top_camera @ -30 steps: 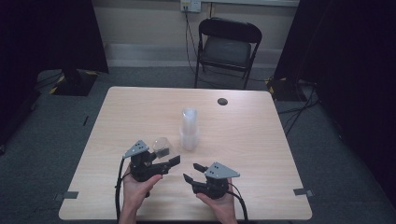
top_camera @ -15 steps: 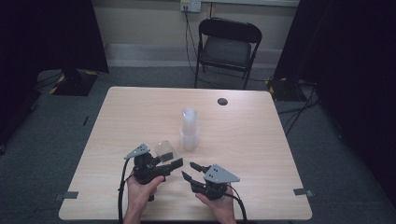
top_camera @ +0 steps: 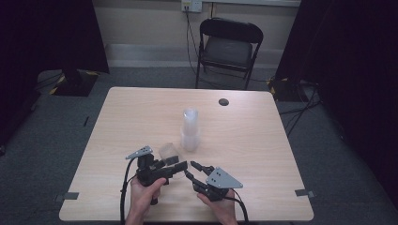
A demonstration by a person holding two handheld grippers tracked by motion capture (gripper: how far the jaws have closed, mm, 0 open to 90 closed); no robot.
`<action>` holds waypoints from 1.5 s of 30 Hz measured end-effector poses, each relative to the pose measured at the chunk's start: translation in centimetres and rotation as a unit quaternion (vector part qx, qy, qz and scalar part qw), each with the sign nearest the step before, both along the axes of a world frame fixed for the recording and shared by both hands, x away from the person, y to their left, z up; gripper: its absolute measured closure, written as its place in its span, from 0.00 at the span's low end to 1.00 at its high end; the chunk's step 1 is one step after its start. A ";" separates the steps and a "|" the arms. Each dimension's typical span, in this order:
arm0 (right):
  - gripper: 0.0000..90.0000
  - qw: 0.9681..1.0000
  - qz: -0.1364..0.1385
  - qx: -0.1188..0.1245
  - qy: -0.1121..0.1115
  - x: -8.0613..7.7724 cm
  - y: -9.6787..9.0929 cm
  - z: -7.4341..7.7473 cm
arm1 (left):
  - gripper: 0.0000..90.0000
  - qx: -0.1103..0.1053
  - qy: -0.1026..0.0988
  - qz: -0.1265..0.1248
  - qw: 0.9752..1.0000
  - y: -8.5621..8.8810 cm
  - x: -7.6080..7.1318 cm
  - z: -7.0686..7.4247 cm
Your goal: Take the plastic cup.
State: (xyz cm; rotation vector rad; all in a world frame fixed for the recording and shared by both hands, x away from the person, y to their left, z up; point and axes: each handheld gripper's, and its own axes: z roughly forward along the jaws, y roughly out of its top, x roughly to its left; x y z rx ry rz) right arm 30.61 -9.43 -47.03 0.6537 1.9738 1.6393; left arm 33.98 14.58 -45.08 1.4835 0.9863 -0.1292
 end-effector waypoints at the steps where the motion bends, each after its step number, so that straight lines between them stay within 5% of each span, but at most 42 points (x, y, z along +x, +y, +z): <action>1: 0.71 1.000 -0.003 0.002 -0.001 0.0 0.0 0.0 | 0.38 -0.005 0.002 -0.001 1.000 0.0 0.0 0.0; 6: 0.74 1.000 -0.007 0.012 -0.009 0.0 -0.3 0.1 | 0.38 -0.040 0.008 -0.023 0.999 -0.3 -0.1 0.1; 9: 0.76 1.000 -0.011 0.017 -0.019 -0.2 -0.4 0.3 | 0.38 -0.033 0.008 -0.020 0.999 -0.5 -0.2 0.3; 12: 0.77 0.999 -0.010 0.028 -0.029 -0.4 -0.5 0.5 | 0.38 -0.052 0.010 -0.033 0.998 -0.7 -0.3 0.4; 29: 0.76 0.997 -0.011 0.051 -0.051 -0.2 -0.4 0.8 | 0.38 -0.062 0.023 -0.066 0.996 -2.4 -0.7 0.8; 36: 0.85 0.996 -0.022 0.061 -0.056 -0.1 -0.6 0.7 | 0.37 -0.066 0.024 -0.074 0.995 -2.5 -0.6 0.8; 45: 0.92 0.996 -0.022 0.070 -0.057 -0.2 -0.9 0.5 | 0.31 -0.058 0.000 -0.068 0.996 -2.3 -0.6 0.8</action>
